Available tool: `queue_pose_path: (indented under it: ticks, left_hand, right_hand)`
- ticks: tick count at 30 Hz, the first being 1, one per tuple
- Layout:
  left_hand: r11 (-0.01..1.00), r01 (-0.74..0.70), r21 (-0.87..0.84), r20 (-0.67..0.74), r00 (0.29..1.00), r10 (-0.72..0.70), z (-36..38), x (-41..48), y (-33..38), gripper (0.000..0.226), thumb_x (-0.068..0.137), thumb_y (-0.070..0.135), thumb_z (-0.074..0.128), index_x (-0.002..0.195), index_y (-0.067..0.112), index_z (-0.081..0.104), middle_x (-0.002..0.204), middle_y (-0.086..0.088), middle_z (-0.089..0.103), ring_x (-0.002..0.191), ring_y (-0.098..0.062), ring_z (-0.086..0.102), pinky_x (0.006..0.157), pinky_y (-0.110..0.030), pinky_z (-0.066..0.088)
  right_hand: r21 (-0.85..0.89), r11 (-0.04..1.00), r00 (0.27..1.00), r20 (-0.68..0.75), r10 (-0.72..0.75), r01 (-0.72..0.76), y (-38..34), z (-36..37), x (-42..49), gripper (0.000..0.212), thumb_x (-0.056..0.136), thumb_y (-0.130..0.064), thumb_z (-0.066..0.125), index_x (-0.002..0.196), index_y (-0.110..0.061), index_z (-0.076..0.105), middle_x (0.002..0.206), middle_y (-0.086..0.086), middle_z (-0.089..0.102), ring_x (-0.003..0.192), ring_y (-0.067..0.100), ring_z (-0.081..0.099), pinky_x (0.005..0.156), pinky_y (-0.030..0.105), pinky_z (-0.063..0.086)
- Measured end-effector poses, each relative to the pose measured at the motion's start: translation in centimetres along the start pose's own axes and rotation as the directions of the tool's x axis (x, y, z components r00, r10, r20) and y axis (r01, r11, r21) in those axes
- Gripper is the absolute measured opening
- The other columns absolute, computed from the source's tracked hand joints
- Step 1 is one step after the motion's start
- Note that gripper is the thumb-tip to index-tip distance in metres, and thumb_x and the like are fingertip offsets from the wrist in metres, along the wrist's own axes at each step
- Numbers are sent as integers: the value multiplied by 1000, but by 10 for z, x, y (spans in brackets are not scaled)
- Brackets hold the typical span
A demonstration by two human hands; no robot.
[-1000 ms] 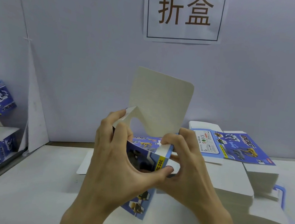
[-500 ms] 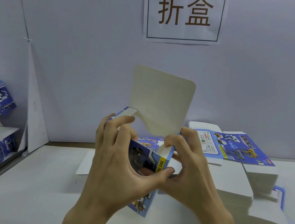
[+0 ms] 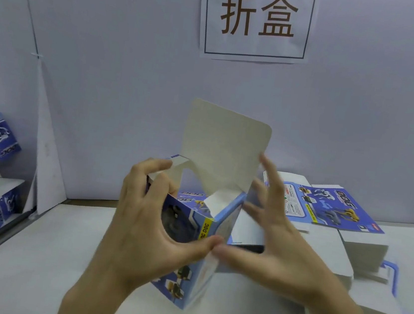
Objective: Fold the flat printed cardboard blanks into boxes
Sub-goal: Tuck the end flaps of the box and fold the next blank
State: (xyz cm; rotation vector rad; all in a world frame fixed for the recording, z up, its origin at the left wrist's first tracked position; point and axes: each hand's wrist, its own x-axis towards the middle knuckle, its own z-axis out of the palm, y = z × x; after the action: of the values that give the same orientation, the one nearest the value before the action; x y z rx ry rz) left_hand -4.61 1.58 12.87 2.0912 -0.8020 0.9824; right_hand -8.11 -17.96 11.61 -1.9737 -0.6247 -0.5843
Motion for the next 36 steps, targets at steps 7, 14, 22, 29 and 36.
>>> queue_pose_path:
  ticks: [7, 14, 22, 29, 36]
  left_hand:
    - [937, -286, 201, 118, 957, 267, -10, -3, 4, 57, 52, 66, 67, 86, 24, 51, 135, -1, 45, 136, -32, 34, 95, -43, 36]
    - [930, -319, 181, 153, 944, 293, -6, -4, 10, 57, 52, 67, 68, 84, 21, 52, 133, 1, 45, 135, -25, 33, 96, -36, 29]
    - [931, -322, 170, 185, 939, 291, -5, -5, 12, 57, 51, 63, 71, 84, 23, 49, 130, 0, 49, 130, -29, 39, 91, -43, 35]
    - [942, -317, 113, 183, 938, 294, -5, -6, 12, 59, 52, 67, 71, 87, 29, 42, 132, 6, 46, 133, -24, 35, 94, -42, 36]
    - [945, -307, 112, 163, 944, 287, 0, -5, 9, 56, 51, 63, 72, 83, 22, 50, 134, 3, 45, 134, -26, 34, 93, -43, 36]
  right_hand:
    - [-94, 996, 837, -544, -55, 4, -4, -16, 5, 48, 78, -52, 59, 124, -54, 46, 107, -23, 68, 67, 33, 67, 68, 38, 55]
    - [-530, 840, 757, -593, -274, -111, 7, -13, 9, 32, 85, -24, 64, 113, -11, 69, 88, 0, 66, 72, 16, 52, 62, 20, 42]
    - [-540, 839, 735, -595, -325, -66, 6, -8, 8, 12, 80, -11, 71, 90, -6, 71, 79, 3, 67, 72, 11, 52, 66, 8, 37]
    - [-596, 803, 726, -552, -410, 0, 6, -10, 8, 22, 86, -9, 67, 66, -1, 66, 60, 12, 49, 51, 32, 46, 49, 33, 34]
    - [188, 979, 869, -495, 20, 85, -11, -11, 7, 12, 84, -36, 68, 76, -30, 74, 77, -5, 67, 74, 9, 61, 64, 15, 45]
